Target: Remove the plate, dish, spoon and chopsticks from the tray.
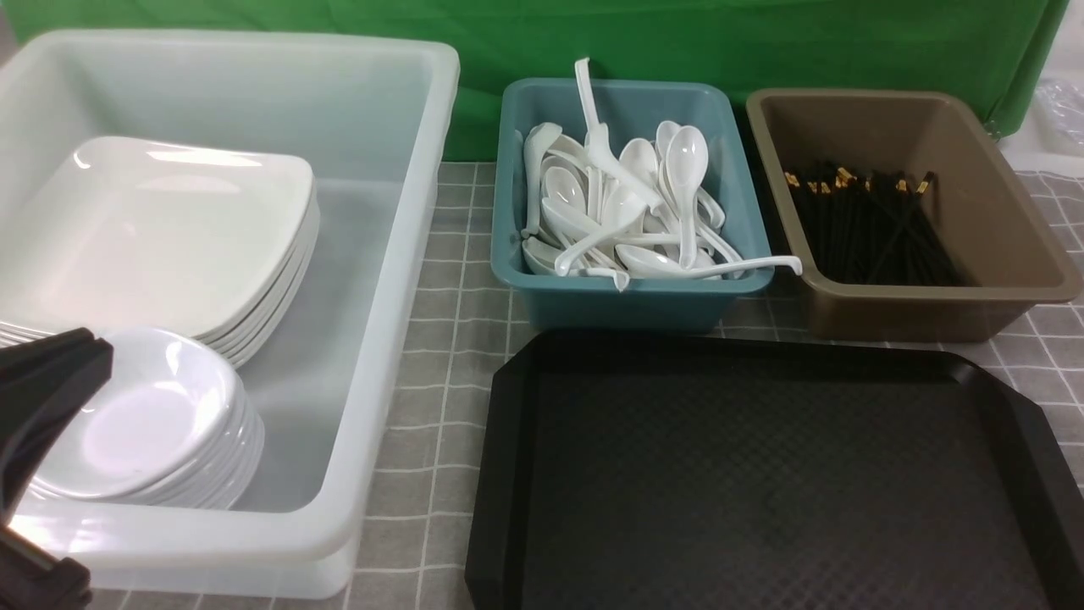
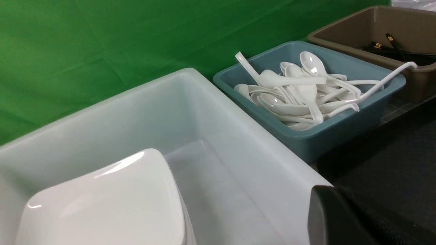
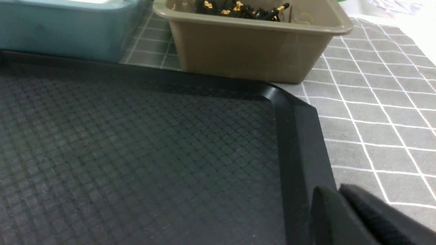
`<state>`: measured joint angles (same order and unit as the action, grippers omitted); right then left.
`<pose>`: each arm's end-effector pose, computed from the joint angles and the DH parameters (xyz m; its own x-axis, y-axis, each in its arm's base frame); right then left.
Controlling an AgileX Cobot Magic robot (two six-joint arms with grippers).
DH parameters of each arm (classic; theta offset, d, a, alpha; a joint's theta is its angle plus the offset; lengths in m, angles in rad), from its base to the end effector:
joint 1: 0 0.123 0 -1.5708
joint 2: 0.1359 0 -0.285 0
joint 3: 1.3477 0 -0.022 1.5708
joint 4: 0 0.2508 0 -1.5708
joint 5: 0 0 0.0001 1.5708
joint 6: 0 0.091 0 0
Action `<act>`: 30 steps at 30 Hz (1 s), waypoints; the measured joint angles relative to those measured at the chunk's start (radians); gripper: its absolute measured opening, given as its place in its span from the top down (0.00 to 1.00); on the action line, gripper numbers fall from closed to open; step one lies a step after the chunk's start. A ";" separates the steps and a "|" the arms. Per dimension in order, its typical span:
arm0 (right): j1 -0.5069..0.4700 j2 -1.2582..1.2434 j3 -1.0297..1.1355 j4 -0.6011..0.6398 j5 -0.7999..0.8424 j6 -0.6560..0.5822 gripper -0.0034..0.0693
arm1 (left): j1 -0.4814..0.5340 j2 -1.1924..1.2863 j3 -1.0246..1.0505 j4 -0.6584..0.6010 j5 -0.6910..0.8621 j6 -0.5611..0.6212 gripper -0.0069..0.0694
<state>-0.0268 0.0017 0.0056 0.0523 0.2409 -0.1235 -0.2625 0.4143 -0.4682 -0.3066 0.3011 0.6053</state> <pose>0.0558 -0.0004 0.1894 -0.1606 -0.0684 -0.9847 0.0028 0.9976 -0.0697 0.0866 -0.0317 0.3157 -0.0289 0.3240 -0.9456 0.3707 0.8820 0.2909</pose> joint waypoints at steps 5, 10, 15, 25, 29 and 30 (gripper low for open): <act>0.000 0.000 0.000 0.000 0.000 0.000 0.84 | 0.039 -0.022 0.056 0.132 -0.180 -0.160 0.89; 0.000 0.000 0.000 0.000 0.000 0.000 0.82 | 0.220 -0.175 0.216 0.273 -0.317 -0.436 0.89; 0.000 0.000 0.000 0.000 0.000 0.000 0.81 | 0.370 -0.363 0.398 0.276 -0.317 -0.525 0.89; 0.000 -0.001 0.001 0.000 -0.008 0.000 0.78 | 0.421 -0.415 0.476 0.233 -0.093 -0.605 0.89; 0.000 -0.001 0.001 0.000 -0.010 0.000 0.76 | 0.421 -0.415 0.476 0.234 -0.093 -0.605 0.89; 0.000 -0.001 0.001 0.000 -0.010 0.000 0.76 | 0.421 -0.415 0.476 0.235 -0.093 -0.605 0.89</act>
<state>-0.0268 0.0006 0.0064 0.0523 0.2313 -0.1235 0.1585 -0.0008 0.0080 -0.0716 0.2077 0.0000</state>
